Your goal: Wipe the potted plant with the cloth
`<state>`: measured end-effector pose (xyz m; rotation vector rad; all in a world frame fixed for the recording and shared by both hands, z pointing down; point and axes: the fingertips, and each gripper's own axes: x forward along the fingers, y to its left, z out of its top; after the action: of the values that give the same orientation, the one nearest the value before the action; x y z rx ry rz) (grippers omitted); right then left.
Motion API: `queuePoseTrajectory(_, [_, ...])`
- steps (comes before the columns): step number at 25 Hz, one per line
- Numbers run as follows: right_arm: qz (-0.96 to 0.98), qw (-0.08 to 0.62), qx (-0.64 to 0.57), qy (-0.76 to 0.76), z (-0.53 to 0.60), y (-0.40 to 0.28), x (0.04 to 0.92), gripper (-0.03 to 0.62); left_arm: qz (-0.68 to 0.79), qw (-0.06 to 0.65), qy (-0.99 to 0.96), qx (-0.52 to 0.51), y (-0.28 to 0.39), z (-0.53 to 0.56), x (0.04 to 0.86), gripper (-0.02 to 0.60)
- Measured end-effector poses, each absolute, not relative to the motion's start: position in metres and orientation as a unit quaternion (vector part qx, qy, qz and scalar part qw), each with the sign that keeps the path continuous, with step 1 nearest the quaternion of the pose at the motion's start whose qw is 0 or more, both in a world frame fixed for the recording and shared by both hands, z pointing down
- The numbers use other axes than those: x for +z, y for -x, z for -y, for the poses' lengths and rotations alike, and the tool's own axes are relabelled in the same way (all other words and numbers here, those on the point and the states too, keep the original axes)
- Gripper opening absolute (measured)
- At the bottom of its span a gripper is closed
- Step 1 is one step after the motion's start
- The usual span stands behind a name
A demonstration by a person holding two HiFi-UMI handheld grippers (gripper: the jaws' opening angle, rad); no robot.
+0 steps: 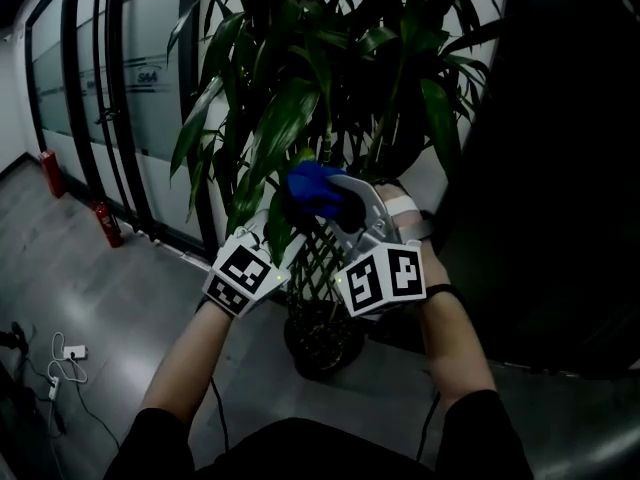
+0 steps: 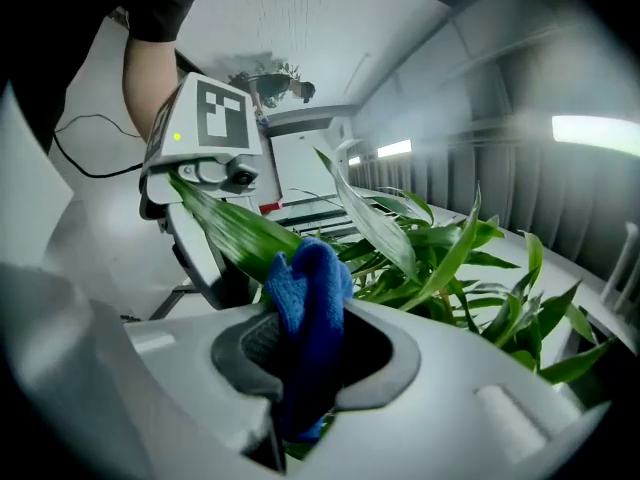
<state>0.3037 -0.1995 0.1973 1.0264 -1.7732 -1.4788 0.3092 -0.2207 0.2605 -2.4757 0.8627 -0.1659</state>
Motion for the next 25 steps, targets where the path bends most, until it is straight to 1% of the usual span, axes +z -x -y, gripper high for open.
queuePoseTrajectory(4, [0.660,0.313,-0.566,-0.381,0.192,-0.298,0.210,0.091,-0.302,0.289,0.903,-0.101,-0.317,0.215,0.273,0.006])
queuePoseTrajectory(7, [0.655,0.322,-0.571,-0.376,0.191,-0.295,0.217,0.091,-0.293,0.295,0.901,-0.123,-0.319,0.214,0.288,0.006])
queuePoseTrajectory(12, [0.652,0.333,-0.576,-0.363,0.185,-0.290,0.232,0.091,-0.286,0.283,0.906,-0.135,-0.319,0.214,0.308,0.006])
queuePoseTrajectory(25, [0.653,0.353,-0.575,-0.343,0.166,-0.274,0.267,0.091,-0.295,0.250,0.912,-0.134,-0.294,0.209,0.341,0.006])
